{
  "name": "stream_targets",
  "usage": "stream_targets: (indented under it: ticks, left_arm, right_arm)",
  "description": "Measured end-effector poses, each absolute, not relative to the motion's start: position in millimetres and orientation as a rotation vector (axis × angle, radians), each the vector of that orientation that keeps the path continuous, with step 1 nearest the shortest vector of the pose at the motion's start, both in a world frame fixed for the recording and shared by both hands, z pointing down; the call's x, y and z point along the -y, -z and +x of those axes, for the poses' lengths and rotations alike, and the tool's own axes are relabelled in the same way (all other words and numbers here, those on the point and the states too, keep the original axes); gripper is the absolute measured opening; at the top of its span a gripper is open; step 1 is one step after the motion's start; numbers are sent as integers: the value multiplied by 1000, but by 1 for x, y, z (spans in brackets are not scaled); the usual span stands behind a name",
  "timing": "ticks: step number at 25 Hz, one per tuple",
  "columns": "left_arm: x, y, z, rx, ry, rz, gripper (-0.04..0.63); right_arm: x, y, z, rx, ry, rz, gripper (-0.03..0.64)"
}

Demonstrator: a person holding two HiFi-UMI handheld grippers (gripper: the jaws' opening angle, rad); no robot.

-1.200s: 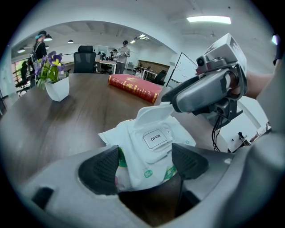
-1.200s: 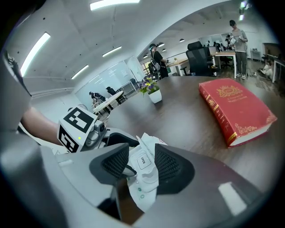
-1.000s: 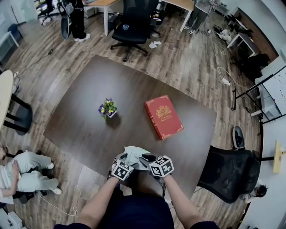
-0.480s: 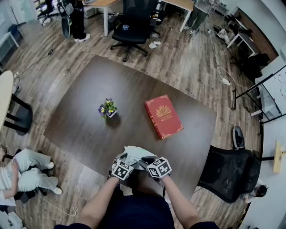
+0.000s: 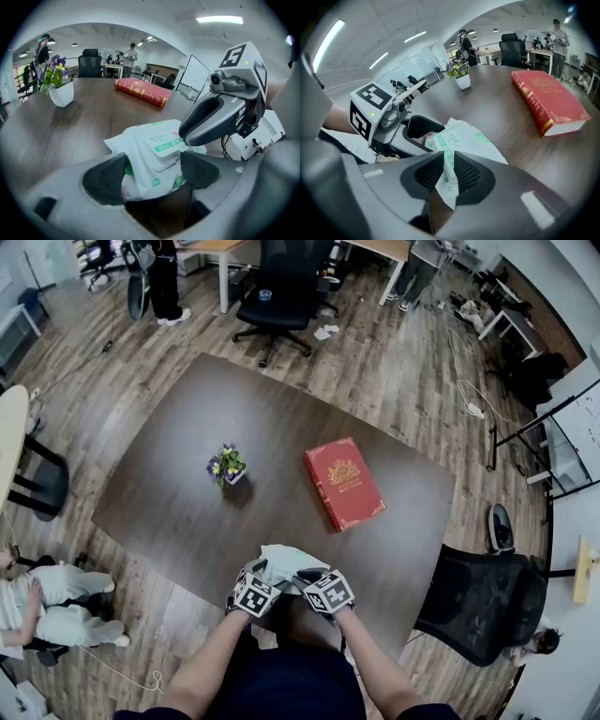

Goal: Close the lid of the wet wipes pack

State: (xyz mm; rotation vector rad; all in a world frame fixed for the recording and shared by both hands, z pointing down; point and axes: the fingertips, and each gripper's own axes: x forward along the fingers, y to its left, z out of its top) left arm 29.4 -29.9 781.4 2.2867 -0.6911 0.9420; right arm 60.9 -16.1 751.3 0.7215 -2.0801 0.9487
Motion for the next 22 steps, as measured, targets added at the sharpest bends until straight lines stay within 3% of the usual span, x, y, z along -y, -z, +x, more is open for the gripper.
stream_targets:
  ticks: [11, 22]
  left_arm:
    - [17, -778, 18, 689, -957, 2281, 372]
    - [10, -769, 12, 717, -889, 2255, 426]
  right_arm:
    - [14, -763, 61, 2034, -852, 718, 80]
    - [15, -763, 59, 1980, -582, 739, 135]
